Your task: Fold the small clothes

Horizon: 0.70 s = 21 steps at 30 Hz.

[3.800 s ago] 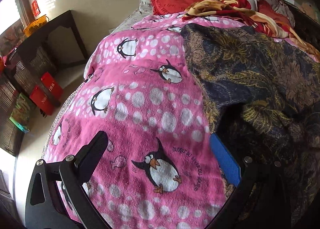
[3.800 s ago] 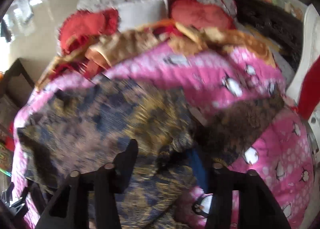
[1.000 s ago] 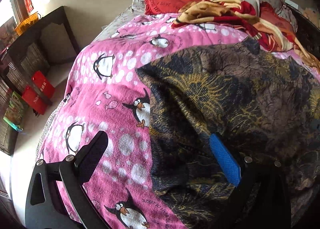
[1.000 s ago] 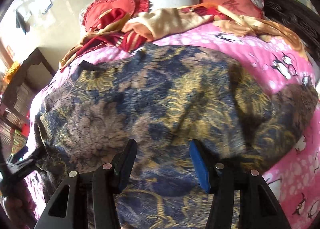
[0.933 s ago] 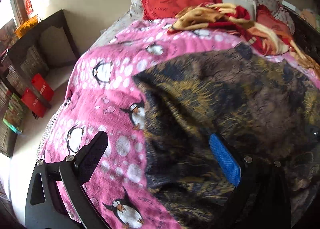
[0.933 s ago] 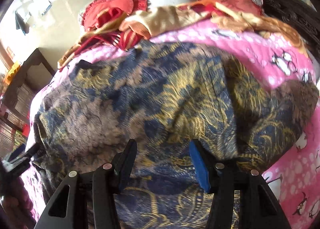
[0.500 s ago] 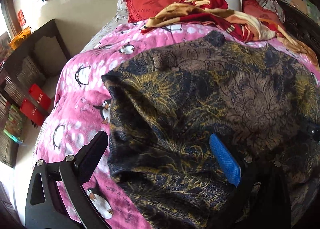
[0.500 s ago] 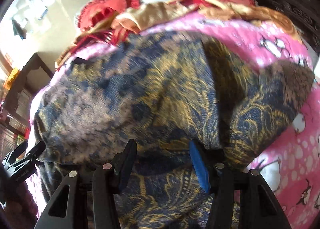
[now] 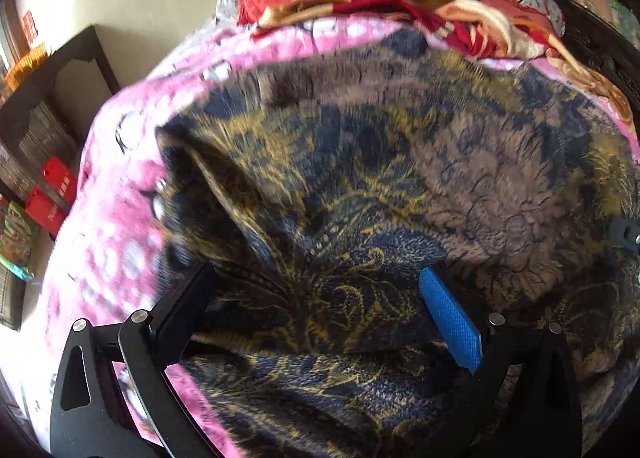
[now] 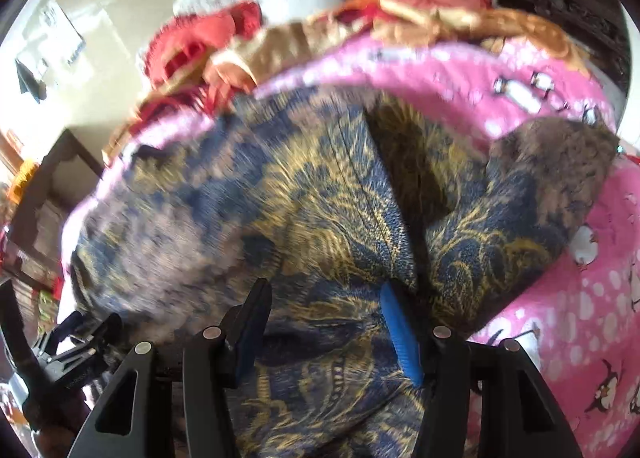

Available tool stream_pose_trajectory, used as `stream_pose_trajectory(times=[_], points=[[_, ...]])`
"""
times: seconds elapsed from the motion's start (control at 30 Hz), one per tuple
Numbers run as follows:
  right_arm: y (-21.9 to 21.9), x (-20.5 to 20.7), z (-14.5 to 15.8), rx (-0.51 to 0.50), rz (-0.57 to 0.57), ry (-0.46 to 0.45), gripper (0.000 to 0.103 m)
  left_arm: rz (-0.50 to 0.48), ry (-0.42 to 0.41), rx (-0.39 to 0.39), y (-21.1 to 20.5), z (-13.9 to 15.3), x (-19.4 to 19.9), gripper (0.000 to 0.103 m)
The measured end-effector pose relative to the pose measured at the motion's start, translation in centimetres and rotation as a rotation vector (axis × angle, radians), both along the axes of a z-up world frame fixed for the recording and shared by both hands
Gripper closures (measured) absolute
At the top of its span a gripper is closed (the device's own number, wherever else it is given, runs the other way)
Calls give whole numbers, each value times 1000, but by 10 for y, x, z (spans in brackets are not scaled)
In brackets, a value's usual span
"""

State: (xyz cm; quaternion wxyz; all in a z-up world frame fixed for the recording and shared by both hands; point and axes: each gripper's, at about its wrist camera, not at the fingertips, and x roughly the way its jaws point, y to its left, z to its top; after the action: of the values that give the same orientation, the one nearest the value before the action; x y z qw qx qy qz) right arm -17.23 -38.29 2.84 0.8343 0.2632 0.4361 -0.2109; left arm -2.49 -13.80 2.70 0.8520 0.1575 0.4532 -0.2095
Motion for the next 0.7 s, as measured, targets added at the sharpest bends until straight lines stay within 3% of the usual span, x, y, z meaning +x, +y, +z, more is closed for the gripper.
stream_pose_trajectory(times=[0.1, 0.2, 0.3, 0.4, 0.53, 0.7], points=[[0, -1, 4, 4, 48, -6, 48, -2, -15, 20, -3, -7, -3, 1], [-19, -22, 24, 38, 54, -69, 48, -5, -36, 18, -4, -9, -6, 1], [-68, -52, 52, -54, -60, -82, 35, 2, -49, -3, -2, -13, -9, 1], [-129, -77, 65, -95, -207, -49, 33, 4, -69, -15, 1, -16, -12, 0], [-227, -106, 54, -3, -432, 16, 33, 9, -80, -26, 1, -17, -12, 0], [-292, -111, 23, 60, -529, 84, 33, 14, -95, -28, 3, -17, -16, 0]])
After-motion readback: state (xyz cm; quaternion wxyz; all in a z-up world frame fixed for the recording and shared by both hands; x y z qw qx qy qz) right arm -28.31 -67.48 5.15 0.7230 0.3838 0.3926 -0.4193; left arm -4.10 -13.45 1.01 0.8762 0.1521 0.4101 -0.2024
